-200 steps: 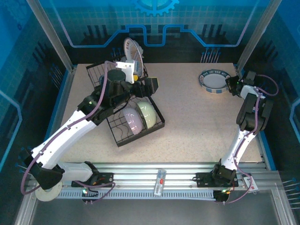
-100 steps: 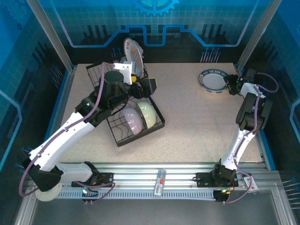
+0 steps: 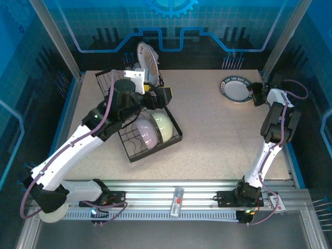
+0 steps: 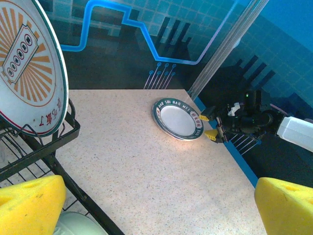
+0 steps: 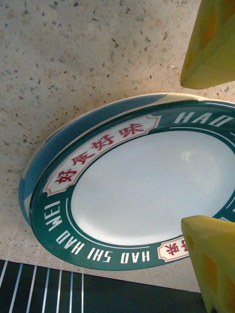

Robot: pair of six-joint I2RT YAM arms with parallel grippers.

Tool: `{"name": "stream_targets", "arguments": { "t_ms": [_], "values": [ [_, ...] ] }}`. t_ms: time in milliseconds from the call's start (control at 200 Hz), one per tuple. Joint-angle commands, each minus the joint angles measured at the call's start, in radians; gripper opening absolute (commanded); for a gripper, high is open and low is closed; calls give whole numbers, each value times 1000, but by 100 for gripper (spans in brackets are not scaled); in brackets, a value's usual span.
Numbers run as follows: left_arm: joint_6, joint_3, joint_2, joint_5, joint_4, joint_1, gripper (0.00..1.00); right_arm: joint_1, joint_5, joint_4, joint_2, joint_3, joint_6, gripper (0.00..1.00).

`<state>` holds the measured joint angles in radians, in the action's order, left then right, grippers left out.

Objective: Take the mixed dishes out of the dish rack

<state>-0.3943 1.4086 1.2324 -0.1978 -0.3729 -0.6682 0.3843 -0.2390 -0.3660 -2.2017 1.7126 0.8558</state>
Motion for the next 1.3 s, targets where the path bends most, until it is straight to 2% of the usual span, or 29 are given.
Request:
{"name": "stream_targets", "arguments": {
  "t_ms": [0,360,640,801,976,1061,1296],
  "values": [
    [-7,-5,-24,-20,-18,12,99,-13,16,-47,-5,29,-26,72],
    [25,45,-15,-61,-86,22,99,-19,28,-5,128,-104,-68,83],
    [33,215,87,-112,-219,29,99,-31,16,58,285,-267,-82,88],
    [1,371,205,-176,-329,30,99,-40,-10,83,398,-367,-89,91],
    [-48,616,382,-230,-499,37,99,-87,-26,117,572,-546,-88,96],
    [-95,752,473,-248,-592,52,95,-113,-23,153,668,-639,-67,99],
    [-145,923,624,-296,-666,94,83,-288,47,39,848,-646,-149,100]
  ]
}}
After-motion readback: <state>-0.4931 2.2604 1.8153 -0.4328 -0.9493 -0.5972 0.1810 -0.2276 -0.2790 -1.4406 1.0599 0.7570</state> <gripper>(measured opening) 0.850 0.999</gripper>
